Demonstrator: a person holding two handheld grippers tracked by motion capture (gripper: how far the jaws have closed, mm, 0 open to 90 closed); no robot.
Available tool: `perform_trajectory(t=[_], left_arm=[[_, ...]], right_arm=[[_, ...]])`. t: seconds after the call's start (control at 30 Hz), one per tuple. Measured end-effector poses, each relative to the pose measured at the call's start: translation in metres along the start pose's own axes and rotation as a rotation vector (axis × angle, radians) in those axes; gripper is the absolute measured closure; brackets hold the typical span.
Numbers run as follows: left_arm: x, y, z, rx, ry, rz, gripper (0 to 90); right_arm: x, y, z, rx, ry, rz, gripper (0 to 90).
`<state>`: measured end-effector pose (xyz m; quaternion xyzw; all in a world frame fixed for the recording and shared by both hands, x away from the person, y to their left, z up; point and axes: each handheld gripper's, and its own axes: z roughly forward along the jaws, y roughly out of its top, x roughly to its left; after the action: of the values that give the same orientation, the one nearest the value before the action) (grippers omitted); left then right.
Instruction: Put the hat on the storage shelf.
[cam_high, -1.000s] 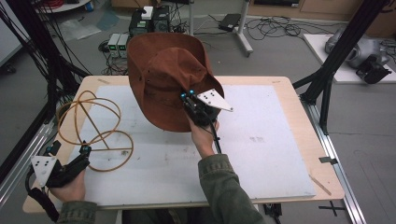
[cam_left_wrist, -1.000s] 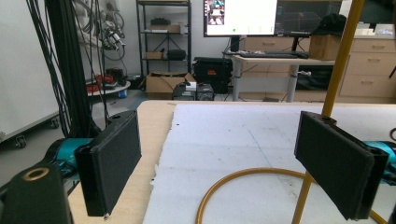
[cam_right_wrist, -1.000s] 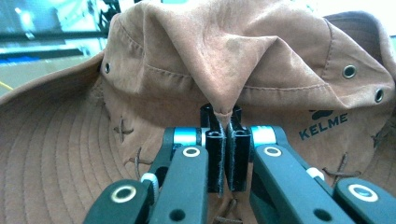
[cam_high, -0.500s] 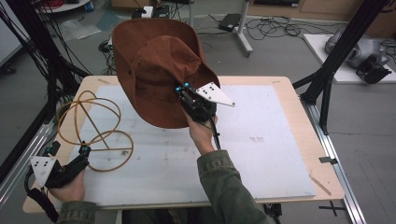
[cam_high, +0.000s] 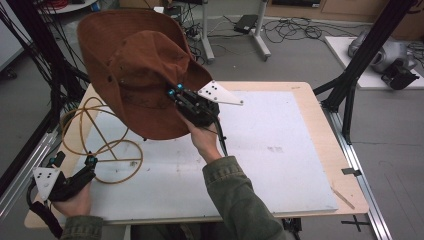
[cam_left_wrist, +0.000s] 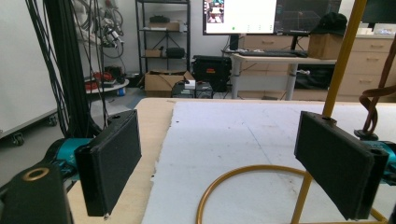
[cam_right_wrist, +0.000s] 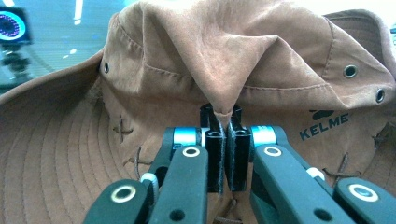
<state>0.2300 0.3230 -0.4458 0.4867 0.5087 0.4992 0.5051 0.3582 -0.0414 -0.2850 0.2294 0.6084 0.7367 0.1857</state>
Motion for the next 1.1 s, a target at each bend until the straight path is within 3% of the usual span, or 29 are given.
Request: perform_trajectory(t=[0.27,0.37,0.5,0.67,0.87,1.1], left_arm=[[0.001,0.0,-0.001,0.002,-0.002,-0.005,14.9],[0.001,0.0,-0.001,-0.002,0.001,-0.009,14.9],[0.003,0.0,-0.002,0.001,0.002,-0.011,14.9],[0.005,0.0,-0.003,0.0,0.006,-0.014,14.9],[0.007,0.0,-0.005,-0.003,0.013,-0.024,14.9],[0.009,0.001,-0.006,-0.006,0.019,-0.031,14.9]], right_arm=[[0.02,0.004,0.013,0.003,0.096,0.001,88.9],[0.024,0.005,0.016,0.007,0.111,-0.007,88.9],[0.033,0.009,0.027,0.05,0.176,-0.021,88.9],[0.043,0.004,0.037,0.059,0.228,-0.023,88.8],[0.052,-0.005,0.047,0.042,0.241,-0.018,88.8],[0.058,-0.013,0.055,0.066,0.259,-0.022,88.7]])
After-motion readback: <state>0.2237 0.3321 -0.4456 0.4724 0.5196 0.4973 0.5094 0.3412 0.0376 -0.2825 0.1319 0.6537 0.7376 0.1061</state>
